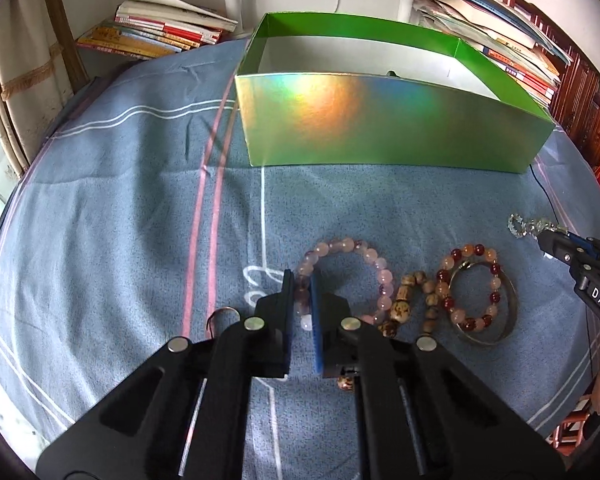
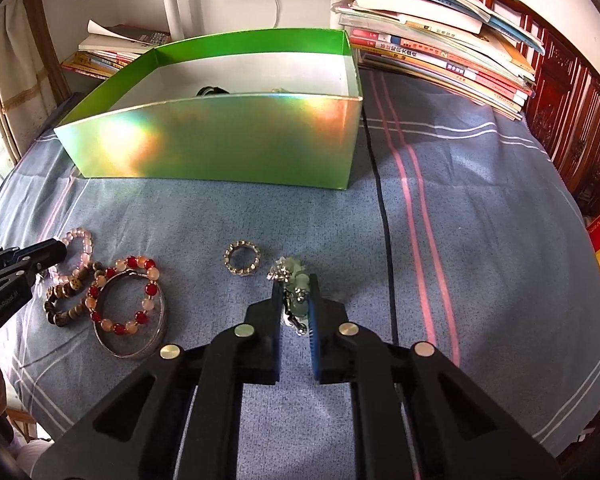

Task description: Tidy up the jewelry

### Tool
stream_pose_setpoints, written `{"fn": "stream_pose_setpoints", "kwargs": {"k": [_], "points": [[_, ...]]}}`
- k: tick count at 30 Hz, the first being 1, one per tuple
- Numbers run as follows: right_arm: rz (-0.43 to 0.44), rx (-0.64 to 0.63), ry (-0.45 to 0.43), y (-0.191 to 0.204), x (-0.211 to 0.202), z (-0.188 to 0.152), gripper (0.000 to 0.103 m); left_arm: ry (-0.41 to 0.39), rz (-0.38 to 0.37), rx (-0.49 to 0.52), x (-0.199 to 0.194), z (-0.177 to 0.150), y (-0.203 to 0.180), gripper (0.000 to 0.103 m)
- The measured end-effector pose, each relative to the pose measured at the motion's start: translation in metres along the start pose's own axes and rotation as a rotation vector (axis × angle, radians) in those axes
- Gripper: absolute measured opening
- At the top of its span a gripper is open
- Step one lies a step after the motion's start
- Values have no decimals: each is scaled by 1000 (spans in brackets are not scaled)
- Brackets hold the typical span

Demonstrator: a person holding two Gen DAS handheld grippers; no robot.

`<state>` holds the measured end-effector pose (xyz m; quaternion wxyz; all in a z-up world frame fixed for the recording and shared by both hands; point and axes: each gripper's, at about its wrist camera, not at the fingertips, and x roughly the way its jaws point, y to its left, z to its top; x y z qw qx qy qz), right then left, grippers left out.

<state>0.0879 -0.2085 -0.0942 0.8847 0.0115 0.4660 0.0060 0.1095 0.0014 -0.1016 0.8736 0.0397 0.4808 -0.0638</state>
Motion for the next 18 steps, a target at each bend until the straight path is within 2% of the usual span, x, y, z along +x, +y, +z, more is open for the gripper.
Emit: {"fn": "stream_pose_setpoints", "kwargs": {"k": [10, 14, 18], "points": [[0, 20, -109, -8, -44, 15, 9, -93, -27, -7, -39, 12, 8, 8], [12, 26, -108, -8, -45, 18, 9, -137, -31, 2, -59, 17, 5, 8], [38, 28, -76, -3, -39, 19, 9, -147, -44, 17, -67, 24, 2, 8]]}}
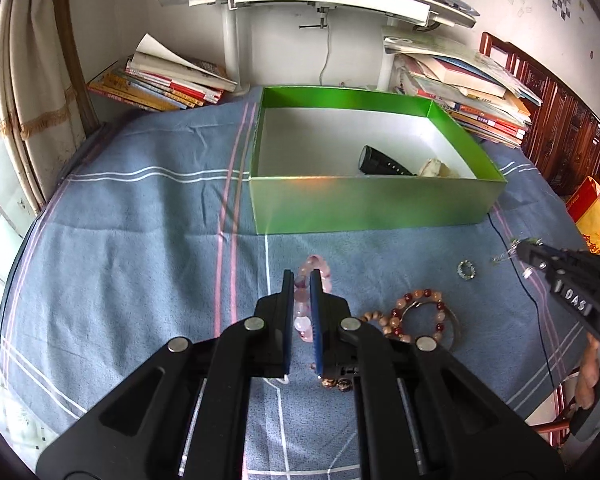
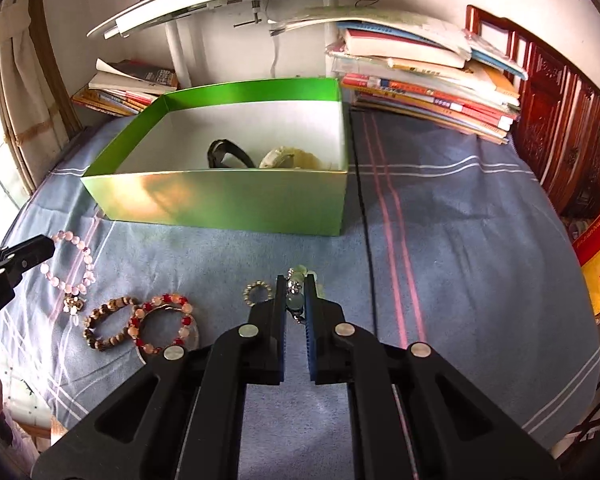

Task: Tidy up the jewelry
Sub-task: 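Lower both bracelets into the green box and open both tools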

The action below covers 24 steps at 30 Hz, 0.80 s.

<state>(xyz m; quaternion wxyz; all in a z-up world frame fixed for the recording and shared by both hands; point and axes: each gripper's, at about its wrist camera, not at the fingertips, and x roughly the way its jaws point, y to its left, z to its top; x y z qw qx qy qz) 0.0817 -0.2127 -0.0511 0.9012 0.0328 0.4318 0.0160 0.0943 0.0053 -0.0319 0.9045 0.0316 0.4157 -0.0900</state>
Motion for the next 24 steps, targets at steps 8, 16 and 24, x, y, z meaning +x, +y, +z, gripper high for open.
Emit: {"fn": "stream_pose_setpoints", "kwargs": {"k": [8, 16, 24], "points": [[83, 1, -144, 8, -33, 55, 9, -100, 8, 59, -18, 61, -10, 8], [83, 8, -154, 19, 17, 131, 9, -81, 47, 61, 39, 120, -12, 8], [-13, -2, 3, 29, 107, 144, 25, 33, 58, 35, 102, 129, -6, 14]]}}
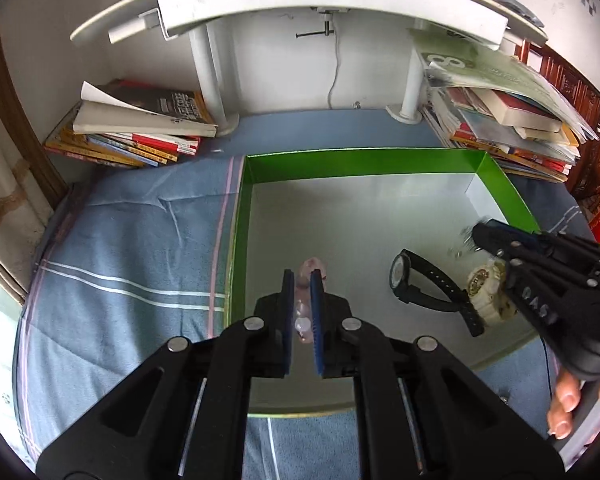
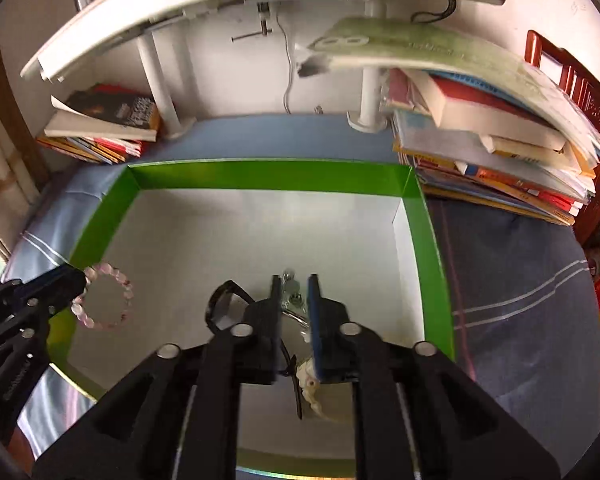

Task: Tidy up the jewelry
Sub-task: 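Lower both bracelets into the green box and open both tools, then move right tool to the red agate bracelet while left tool moves to the wooden bead bracelet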

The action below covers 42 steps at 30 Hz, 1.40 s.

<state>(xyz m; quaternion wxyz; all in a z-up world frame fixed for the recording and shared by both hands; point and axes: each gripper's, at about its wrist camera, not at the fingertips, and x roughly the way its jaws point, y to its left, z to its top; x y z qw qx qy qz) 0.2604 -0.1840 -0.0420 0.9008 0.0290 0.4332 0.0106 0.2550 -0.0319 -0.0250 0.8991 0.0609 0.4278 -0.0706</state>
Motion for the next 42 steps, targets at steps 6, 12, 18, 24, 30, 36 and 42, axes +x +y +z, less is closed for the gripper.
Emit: {"fn": "stream_pose_setpoints", "kwargs": {"k": [6, 12, 18, 24, 30, 36, 42], "points": [[-9, -63, -97, 0, -47, -25, 48, -50, 15, -11, -27, -15, 9, 30], [90, -67, 0, -12, -82, -92, 47, -28, 45, 10, -54, -78, 10, 47], [130, -110, 126, -5, -80, -152, 32, 42, 34, 93, -63, -134, -1, 49], [175, -116, 149, 11, -70, -155, 32, 81, -3, 98, -64, -157, -8, 54], [204, -149, 177, 36, -54, -154, 10, 129, -12, 111, -51, -168, -17, 54], [203, -142, 154, 35, -58, -150, 8, 141, -17, 110, -48, -171, -21, 57], [186, -74, 52, 10, -87, -127, 8, 156, -26, 102, -41, -171, -24, 58]]}}
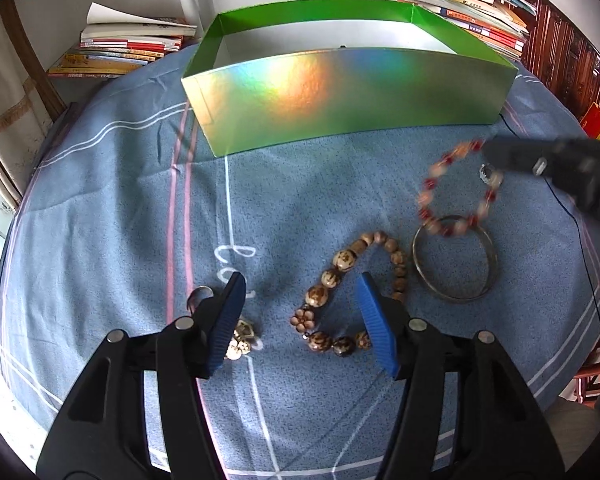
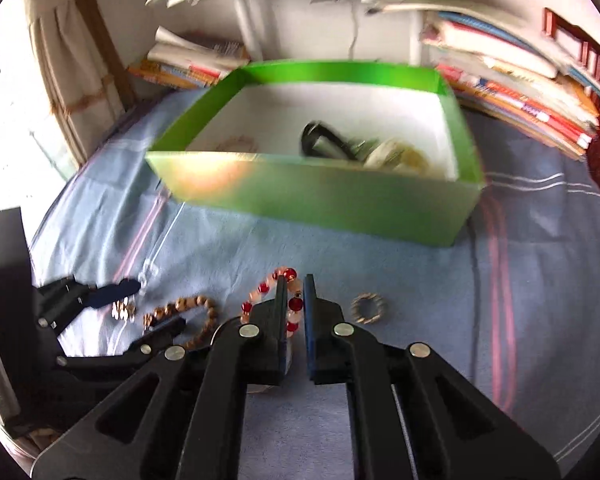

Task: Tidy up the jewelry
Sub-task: 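Move right tool to the red agate bracelet while left tool moves to the wooden bead bracelet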

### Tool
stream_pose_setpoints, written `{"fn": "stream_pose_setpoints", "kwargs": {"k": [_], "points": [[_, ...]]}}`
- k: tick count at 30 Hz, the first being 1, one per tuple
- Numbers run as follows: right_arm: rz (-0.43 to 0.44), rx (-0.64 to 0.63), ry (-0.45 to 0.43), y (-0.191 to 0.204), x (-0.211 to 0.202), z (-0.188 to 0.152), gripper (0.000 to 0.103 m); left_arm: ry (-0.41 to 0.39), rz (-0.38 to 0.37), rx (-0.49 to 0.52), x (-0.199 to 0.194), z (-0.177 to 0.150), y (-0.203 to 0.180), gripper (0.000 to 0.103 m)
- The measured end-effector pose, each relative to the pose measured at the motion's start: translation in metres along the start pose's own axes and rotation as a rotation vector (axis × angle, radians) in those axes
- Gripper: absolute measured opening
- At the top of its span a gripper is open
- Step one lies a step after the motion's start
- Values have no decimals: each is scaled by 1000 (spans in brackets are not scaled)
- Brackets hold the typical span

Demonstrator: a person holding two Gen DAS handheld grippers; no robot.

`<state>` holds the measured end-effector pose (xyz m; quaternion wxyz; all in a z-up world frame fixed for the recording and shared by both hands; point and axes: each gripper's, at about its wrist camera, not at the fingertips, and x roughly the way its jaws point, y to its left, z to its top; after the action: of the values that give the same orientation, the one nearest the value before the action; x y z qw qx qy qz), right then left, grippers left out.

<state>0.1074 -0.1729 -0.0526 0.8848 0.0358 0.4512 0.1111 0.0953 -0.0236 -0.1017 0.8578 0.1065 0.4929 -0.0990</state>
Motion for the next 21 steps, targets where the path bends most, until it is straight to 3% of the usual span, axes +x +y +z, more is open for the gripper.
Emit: {"fn": "stream_pose_setpoints", "kwargs": {"k": [5, 8, 14, 18, 21], "points": [[-71, 57, -17, -31, -15, 1, 8, -22, 7, -21, 5, 6, 2, 58], [-98, 106, 5, -54, -14, -9, 8, -64, 86, -25, 11, 14, 0, 65], [-207, 220, 70, -99, -1, -29, 8, -52, 166, -120, 18, 25, 18, 68], [-242, 244, 104, -110, 9, -35, 8, -57, 186, -127, 16, 21, 25, 69], [-246, 232, 99, -108, 9, -36, 14, -59, 193, -120, 16, 21, 27, 69]]}}
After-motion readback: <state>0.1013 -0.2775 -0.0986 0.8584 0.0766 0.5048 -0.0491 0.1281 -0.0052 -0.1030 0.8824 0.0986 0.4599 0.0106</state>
